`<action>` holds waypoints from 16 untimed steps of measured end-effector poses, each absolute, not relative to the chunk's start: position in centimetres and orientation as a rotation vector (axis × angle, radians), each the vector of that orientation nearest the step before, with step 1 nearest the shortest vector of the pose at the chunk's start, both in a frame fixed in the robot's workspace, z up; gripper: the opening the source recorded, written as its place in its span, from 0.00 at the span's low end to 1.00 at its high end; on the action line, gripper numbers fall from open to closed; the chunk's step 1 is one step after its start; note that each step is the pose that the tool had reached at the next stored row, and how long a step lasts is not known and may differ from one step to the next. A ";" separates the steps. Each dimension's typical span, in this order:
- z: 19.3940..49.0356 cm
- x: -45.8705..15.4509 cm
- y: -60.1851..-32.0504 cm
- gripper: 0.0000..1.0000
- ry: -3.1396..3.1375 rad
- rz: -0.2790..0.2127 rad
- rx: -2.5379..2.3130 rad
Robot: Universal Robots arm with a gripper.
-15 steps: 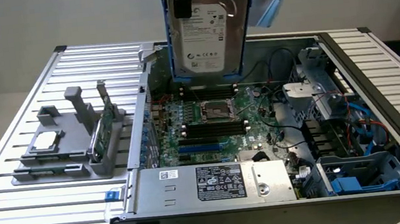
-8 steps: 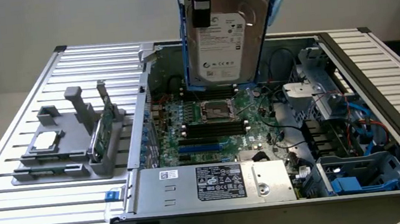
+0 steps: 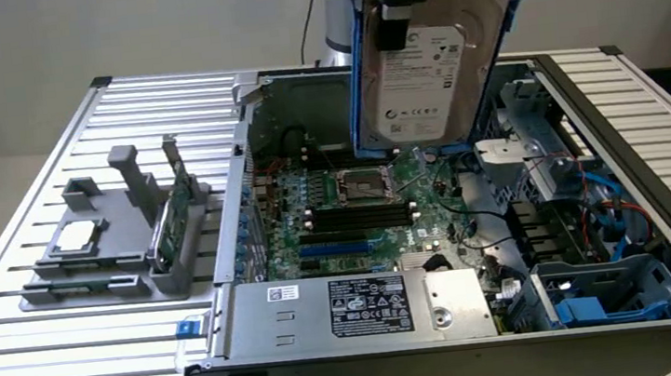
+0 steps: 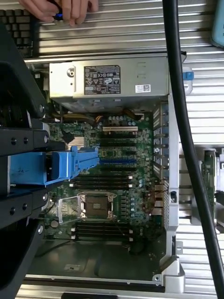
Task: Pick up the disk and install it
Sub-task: 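Pick up the disk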
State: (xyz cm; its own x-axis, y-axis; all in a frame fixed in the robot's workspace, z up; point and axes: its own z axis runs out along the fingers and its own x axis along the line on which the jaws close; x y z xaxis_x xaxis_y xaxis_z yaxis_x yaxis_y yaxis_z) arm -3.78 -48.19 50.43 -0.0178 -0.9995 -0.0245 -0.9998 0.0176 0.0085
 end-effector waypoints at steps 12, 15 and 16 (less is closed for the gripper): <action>50.4 1.4 -50.6 0.33 2.233 0.039 -2.195; 50.3 2.4 -51.4 0.33 2.234 0.039 -2.195; 50.3 2.8 -51.7 0.33 2.234 0.039 -2.195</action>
